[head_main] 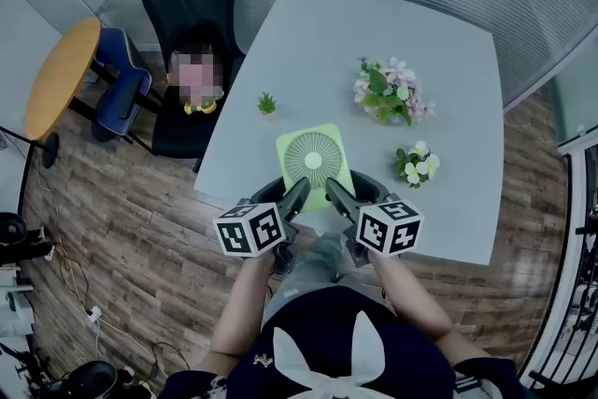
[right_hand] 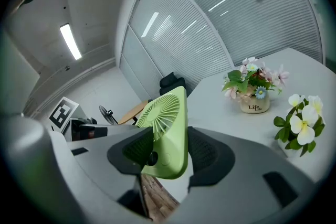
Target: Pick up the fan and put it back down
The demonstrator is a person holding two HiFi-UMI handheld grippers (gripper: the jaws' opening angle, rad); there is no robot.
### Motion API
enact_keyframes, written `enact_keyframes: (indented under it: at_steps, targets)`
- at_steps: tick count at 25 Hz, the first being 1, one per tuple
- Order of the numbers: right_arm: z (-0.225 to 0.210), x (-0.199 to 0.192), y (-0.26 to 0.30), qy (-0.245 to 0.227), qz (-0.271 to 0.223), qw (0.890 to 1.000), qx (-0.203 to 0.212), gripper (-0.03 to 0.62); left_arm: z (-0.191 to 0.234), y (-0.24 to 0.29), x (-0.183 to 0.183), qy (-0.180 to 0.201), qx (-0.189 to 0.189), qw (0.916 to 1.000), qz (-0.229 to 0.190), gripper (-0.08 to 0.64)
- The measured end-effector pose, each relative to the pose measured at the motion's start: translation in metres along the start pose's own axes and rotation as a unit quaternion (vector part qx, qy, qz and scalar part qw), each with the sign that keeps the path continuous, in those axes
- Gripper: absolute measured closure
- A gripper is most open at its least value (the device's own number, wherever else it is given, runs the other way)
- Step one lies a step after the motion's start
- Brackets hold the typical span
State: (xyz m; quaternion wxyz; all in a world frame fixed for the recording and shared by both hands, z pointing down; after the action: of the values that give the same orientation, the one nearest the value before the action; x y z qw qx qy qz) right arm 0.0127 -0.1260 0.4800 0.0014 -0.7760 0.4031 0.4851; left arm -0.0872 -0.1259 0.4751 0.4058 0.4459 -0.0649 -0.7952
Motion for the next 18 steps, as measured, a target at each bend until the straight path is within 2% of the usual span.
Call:
enact_keyframes:
  at_steps: [18]
  targets:
    - [-0.018,-0.030,0.022,0.012,0.043,0.999,-0.006,0.385,0.030,0.017,-0.026,-0.032,0.017,0.9986,0.038,0.353]
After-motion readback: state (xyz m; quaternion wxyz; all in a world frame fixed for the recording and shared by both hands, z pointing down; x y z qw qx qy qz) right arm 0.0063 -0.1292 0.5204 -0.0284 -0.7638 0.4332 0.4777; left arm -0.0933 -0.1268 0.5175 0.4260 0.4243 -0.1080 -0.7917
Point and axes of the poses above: the fingertips, and each gripper's own axes: y forward along the fingers, z to its left, x out of its top, the point moved 1 cm from there along -y, backward along the fingers
